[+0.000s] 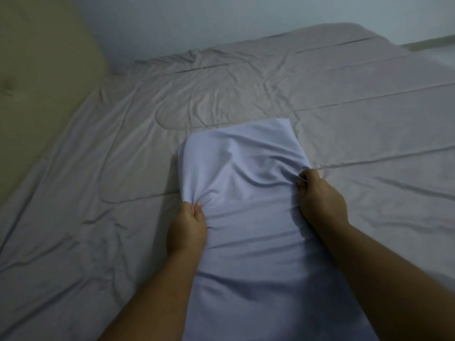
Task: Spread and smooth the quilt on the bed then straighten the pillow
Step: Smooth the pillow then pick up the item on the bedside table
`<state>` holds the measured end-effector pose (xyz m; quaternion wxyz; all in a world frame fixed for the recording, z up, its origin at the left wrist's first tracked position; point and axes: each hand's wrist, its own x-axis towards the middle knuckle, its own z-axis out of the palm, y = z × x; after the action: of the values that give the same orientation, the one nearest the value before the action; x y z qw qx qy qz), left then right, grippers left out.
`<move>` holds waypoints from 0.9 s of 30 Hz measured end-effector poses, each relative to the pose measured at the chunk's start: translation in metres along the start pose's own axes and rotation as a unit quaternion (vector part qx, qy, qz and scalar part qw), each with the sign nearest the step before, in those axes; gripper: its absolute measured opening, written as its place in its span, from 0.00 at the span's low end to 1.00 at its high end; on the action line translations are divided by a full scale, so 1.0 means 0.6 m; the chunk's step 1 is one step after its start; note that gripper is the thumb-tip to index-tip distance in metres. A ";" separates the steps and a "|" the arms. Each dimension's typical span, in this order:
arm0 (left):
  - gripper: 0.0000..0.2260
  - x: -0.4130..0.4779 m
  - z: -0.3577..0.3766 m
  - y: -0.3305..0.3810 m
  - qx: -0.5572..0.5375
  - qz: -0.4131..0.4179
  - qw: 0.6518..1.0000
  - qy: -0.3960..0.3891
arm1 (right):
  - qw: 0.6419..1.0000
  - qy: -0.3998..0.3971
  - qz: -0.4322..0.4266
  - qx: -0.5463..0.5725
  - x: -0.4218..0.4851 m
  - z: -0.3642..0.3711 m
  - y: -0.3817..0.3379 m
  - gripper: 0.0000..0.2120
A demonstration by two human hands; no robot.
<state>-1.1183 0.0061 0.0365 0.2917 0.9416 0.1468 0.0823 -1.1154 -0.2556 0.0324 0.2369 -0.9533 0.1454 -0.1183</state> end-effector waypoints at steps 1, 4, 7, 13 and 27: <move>0.16 -0.011 0.012 -0.011 0.000 -0.010 1.000 -0.004 | 1.000 -0.009 0.002 -0.006 -0.005 0.011 0.012 0.10; 0.15 -0.037 0.042 -0.030 -0.012 -0.031 0.999 -0.022 | 0.998 -0.036 0.044 -0.001 -0.021 0.040 0.051 0.10; 0.18 -0.028 0.042 -0.035 -0.009 -0.089 0.995 -0.033 | 0.995 -0.007 0.097 -0.004 -0.020 0.042 0.056 0.17; 0.20 0.094 0.023 0.004 0.028 -0.065 0.997 0.015 | 0.998 0.027 -0.002 -0.055 0.101 0.032 -0.002 0.21; 0.23 0.374 0.158 0.054 0.112 -0.054 0.978 -0.168 | 0.978 -0.205 -0.040 -0.007 0.398 0.177 -0.005 0.23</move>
<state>-0.8762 0.0035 -0.0067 0.2087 0.9594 0.1549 -0.1097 -0.8613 -0.2885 -0.0197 0.2503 -0.9639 0.0561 0.0712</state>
